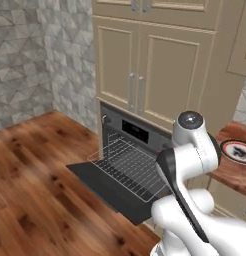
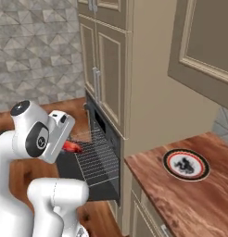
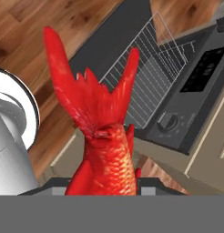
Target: Place the fish on the rack of the oven, and slide the rack back inside. Close the oven door.
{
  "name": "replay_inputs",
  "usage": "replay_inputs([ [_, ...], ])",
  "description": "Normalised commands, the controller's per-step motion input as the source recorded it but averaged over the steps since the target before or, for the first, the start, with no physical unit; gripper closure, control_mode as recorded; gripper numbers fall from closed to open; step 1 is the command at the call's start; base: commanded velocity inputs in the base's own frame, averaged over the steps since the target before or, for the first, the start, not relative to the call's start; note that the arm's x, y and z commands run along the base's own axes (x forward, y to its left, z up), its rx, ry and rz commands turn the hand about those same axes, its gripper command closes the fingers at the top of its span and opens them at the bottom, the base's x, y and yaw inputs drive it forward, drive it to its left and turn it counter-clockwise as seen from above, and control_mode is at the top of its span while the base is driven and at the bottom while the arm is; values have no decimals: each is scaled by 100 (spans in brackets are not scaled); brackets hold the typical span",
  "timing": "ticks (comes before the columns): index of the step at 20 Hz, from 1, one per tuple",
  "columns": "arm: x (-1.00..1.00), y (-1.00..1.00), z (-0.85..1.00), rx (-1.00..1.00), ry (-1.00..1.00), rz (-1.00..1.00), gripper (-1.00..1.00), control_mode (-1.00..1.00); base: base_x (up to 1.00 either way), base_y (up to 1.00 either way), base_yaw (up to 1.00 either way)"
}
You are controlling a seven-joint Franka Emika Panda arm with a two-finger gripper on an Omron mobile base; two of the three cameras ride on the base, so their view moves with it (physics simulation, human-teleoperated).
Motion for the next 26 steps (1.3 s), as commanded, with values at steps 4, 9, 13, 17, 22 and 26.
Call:
replay_inputs([
  [4, 0, 0, 0, 0, 0, 0, 100, 100, 52, 0, 23],
  [9, 0, 0, 0, 0, 0, 0, 100, 100, 52, 0, 20],
  [13, 0, 0, 0, 0, 0, 0, 100, 100, 50, 0, 17],
  [17, 0, 0, 0, 0, 0, 0, 100, 100, 44, -1, 17],
  [22, 18, -4, -21, 0, 0, 17, 100, -100, 0, 0, 0],
  [26, 0, -5, -11, 0, 0, 10, 100, -100, 0, 0, 0],
])
